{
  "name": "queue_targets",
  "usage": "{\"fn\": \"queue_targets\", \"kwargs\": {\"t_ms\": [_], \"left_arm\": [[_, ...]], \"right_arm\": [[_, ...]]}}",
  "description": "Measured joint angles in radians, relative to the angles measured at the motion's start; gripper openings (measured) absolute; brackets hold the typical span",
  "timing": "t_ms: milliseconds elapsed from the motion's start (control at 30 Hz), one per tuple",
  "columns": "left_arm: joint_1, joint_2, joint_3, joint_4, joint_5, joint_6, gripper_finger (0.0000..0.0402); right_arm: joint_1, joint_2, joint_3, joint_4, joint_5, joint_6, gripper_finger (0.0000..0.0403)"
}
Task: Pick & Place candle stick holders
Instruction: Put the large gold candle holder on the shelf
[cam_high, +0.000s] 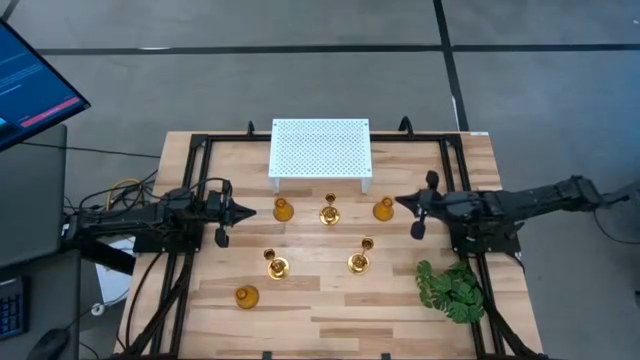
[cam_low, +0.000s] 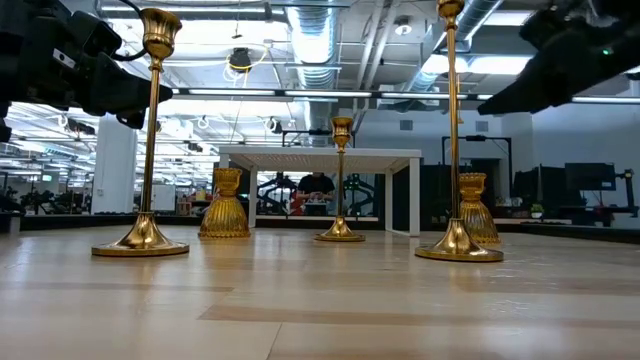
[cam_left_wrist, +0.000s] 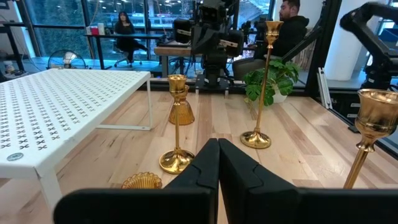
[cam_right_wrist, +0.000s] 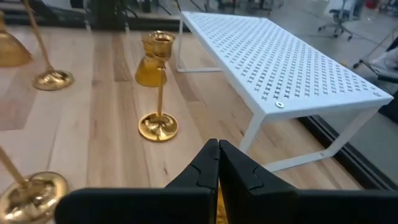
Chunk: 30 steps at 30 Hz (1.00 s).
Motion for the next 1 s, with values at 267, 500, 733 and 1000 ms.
{"fn": "queue_targets", "kwargs": {"t_ms": [267,500,733,1000], "left_arm": [[0.0,0.0,0.0,0.0,0.0,0.0,0.0004],[0.0,0.0,0.0,0.0,0.0,0.0,0.0004],[0.0,0.0,0.0,0.0,0.0,0.0,0.0004],[0.0,0.0,0.0,0.0,0.0,0.0,0.0004]], "right_arm": [[-0.013,0.157,0.105,-0.001,-0.006,0.008,0.0],[-0.013,0.218,0.138,-0.006,-0.007,0.003,0.0],[-0.012,0.217,0.138,-0.012,-0.007,0.0,0.0],[-0.011,0.217,0.138,-0.012,-0.053,0.047,0.0]]}}
